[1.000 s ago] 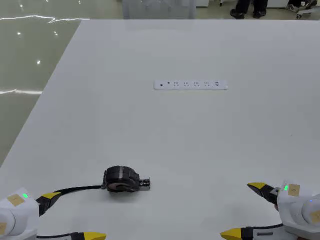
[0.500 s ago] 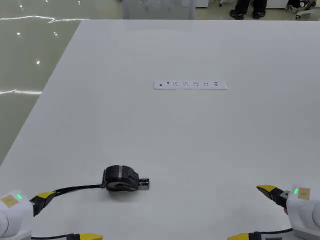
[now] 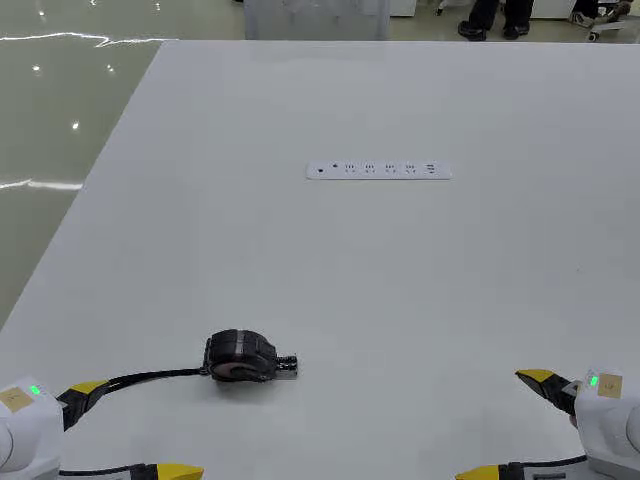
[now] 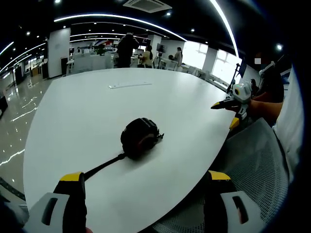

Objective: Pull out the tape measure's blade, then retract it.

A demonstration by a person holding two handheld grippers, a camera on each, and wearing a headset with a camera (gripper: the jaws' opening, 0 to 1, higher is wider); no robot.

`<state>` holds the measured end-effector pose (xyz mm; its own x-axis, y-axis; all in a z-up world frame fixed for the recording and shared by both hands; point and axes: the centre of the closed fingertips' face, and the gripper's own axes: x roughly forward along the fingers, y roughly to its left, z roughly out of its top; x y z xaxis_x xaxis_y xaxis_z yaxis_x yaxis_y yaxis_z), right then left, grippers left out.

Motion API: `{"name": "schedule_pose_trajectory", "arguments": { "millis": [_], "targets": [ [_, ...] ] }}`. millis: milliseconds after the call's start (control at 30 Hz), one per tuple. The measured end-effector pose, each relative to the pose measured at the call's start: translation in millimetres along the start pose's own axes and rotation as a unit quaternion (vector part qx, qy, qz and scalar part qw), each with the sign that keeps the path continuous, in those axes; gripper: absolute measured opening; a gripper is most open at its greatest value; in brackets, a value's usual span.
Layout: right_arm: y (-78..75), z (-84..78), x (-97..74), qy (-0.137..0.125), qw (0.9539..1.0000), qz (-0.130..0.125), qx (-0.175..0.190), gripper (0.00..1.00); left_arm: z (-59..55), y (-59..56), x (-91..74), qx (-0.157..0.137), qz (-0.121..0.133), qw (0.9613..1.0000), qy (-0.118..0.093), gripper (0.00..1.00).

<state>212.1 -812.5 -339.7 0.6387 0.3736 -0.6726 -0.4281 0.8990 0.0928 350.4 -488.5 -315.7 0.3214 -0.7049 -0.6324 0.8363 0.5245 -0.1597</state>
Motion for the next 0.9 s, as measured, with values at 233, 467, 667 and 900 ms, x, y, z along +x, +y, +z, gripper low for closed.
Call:
{"name": "schedule_pose_trajectory", "arguments": {
  "millis": [233,467,667,900],
  "targets": [
    [0.7,-0.1,-0.2,0.002,1.0,0.0,-0.002,0.98,-0.9,2.9,0.0,-0.004,0.003,1.0,-0.001,1.0],
    [0.9,0.0,-1.3,0.0,1.0,0.004,0.001,0.98,-0.4,4.2,-0.9,-0.006,0.003,1.0,-0.003,1.0],
    [-2.6,-1.8,-2.9,0.003,1.0,0.002,0.003,0.98,0.0,4.8,-1.5,-0.008,0.002,1.0,-0.003,1.0],
    [-5.6,-2.7,-4.2,0.005,1.0,0.001,0.004,0.98,-0.1,5.6,-1.5,-0.01,0.001,0.9999,-0.003,1.0]
  ]
}}
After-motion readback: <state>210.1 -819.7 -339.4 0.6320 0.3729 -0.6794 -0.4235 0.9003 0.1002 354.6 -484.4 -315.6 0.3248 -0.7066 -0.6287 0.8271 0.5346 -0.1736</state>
